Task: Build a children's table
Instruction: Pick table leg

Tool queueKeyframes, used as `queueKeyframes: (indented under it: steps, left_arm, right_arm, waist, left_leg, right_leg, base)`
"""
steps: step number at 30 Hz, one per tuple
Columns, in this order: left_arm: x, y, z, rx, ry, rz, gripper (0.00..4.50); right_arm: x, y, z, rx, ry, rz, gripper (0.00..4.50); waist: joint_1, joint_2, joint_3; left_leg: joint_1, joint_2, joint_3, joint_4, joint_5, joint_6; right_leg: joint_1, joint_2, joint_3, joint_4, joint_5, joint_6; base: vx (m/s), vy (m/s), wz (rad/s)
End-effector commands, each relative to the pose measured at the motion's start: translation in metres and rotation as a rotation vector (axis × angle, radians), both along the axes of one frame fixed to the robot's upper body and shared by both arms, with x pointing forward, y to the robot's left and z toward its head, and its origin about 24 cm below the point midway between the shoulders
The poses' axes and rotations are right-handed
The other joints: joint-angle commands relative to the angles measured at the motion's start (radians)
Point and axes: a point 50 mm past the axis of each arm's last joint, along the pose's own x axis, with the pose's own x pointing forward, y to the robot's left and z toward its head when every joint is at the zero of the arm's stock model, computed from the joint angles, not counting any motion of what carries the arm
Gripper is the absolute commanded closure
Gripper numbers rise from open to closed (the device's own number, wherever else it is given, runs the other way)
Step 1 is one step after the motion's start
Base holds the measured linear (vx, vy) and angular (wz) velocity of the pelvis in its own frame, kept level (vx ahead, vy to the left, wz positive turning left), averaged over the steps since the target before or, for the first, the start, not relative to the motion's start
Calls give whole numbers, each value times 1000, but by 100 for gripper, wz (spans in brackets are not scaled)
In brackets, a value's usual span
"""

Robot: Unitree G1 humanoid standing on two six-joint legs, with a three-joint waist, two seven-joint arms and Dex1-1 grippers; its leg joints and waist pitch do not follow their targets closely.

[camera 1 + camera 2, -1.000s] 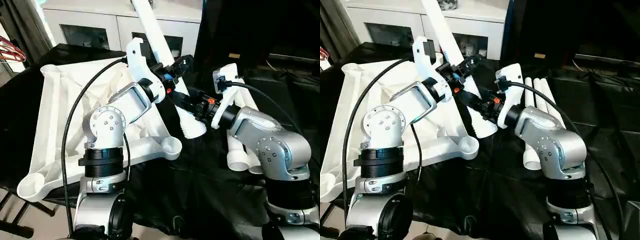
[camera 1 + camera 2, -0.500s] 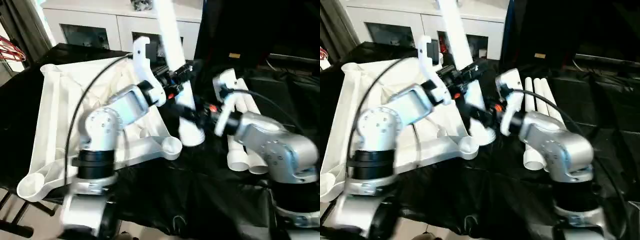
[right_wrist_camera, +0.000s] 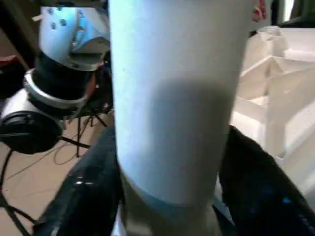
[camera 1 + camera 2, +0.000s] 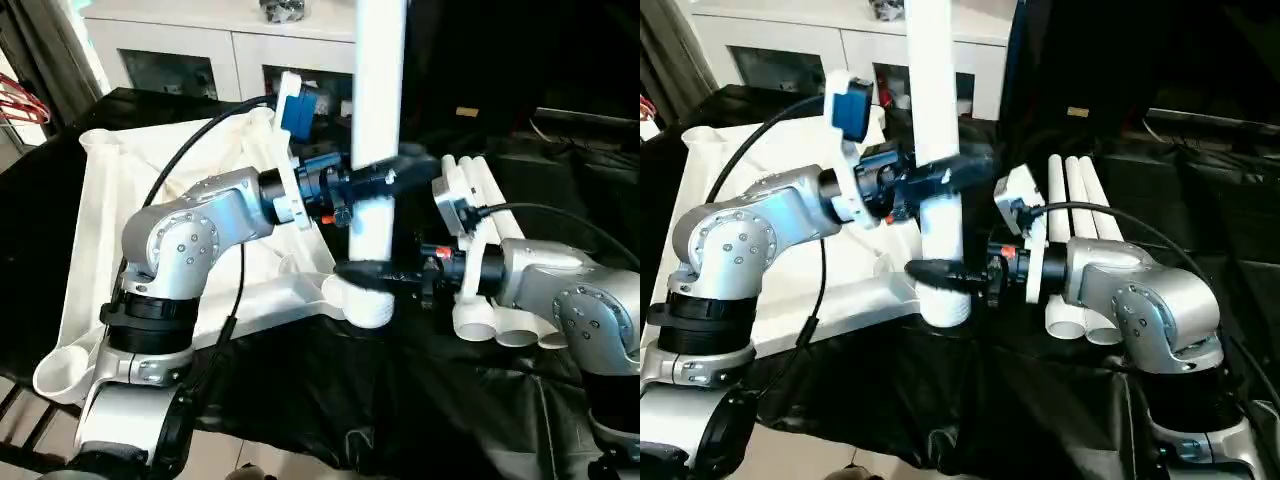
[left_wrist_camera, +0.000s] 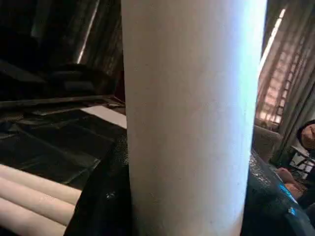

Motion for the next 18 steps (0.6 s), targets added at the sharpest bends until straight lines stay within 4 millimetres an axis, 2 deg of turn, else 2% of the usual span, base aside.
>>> queueKeyframes:
  steps: [1, 8, 9, 11, 13, 17, 18]
  left_arm:
    - [-5, -5, 7, -25, -37, -51, 262]
    - [-4, -6, 4, -33, -14, -65, 262]
    - [-3, -6, 4, -32, -10, -52, 227]
    - [2, -5, 4, -33, 19, -9, 192]
    - [6, -4, 4, -21, 11, 65, 186]
    - [18, -2, -3, 51, 9, 283, 144]
    - [19, -3, -3, 55, 11, 291, 141]
  right_arm:
    - [-2, 0, -1, -19, 0, 3, 211]
    - [-2, 4, -2, 7, 12, -15, 255]
    - [-2, 5, -2, 9, 12, -17, 256]
    - [-1, 6, -3, 9, 6, -34, 256]
    - [1, 8, -3, 13, -2, -60, 257]
    - [8, 11, -2, 25, -24, -143, 257]
    - [8, 12, -2, 26, -25, -147, 257]
  waist:
    - [3, -14, -72]
    - [2, -16, -71]
    - [3, -15, -71]
    - [2, -15, -71]
    - [3, -14, -73]
    - [1, -14, -72]
    - [1, -13, -73]
  left_leg:
    - [7, 61, -20, -57, 27, 58]
    - [7, 59, -20, -59, 9, 41]
    - [8, 60, -20, -59, 7, 40]
    - [7, 59, -20, -58, 10, 39]
    - [7, 59, -21, -58, 14, 36]
    - [6, 60, -22, -59, 11, 32]
    - [6, 61, -22, -59, 11, 29]
  right_leg:
    - [67, -103, 47, -62, 2, -224]
    - [67, -102, 47, -68, -50, -208]
    - [66, -103, 48, -68, -53, -207]
    - [65, -102, 48, -67, -47, -208]
    - [66, -102, 47, -66, -41, -210]
    - [67, -103, 47, -69, -40, -203]
    - [66, -103, 47, -67, -40, -202]
  base:
    - [0, 0, 0]
    - [0, 0, 0]
    - [0, 0, 0]
    - [0, 0, 0]
    - [0, 0, 0]
    - [0, 0, 0]
    - [0, 0, 0]
